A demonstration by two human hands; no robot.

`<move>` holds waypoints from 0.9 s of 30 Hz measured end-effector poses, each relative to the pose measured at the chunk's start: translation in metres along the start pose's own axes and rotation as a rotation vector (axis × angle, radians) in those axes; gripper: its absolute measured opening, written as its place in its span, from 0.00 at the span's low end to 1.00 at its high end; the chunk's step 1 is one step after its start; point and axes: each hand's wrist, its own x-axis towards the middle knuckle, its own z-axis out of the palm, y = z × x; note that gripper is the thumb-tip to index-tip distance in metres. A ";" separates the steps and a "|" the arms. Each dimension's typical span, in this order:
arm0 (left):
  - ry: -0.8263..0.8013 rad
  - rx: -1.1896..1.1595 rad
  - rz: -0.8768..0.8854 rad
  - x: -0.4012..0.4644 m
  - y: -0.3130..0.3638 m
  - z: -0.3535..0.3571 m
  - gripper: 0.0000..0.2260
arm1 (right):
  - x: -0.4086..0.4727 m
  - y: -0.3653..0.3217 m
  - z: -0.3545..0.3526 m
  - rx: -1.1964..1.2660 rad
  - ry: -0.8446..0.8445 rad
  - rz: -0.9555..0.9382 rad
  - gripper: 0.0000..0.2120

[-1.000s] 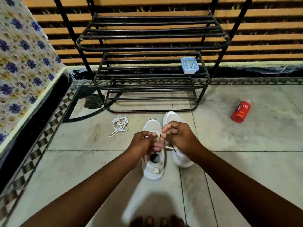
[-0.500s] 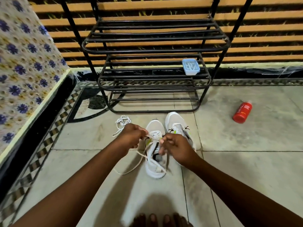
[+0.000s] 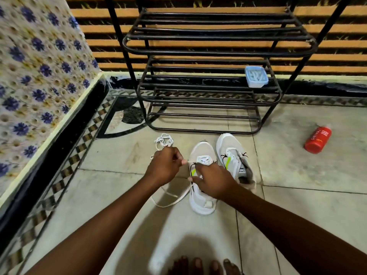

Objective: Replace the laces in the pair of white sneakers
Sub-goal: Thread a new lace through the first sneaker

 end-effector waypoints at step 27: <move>-0.255 -0.657 -0.023 -0.009 0.066 0.033 0.10 | -0.031 0.024 -0.063 0.526 0.779 -0.082 0.08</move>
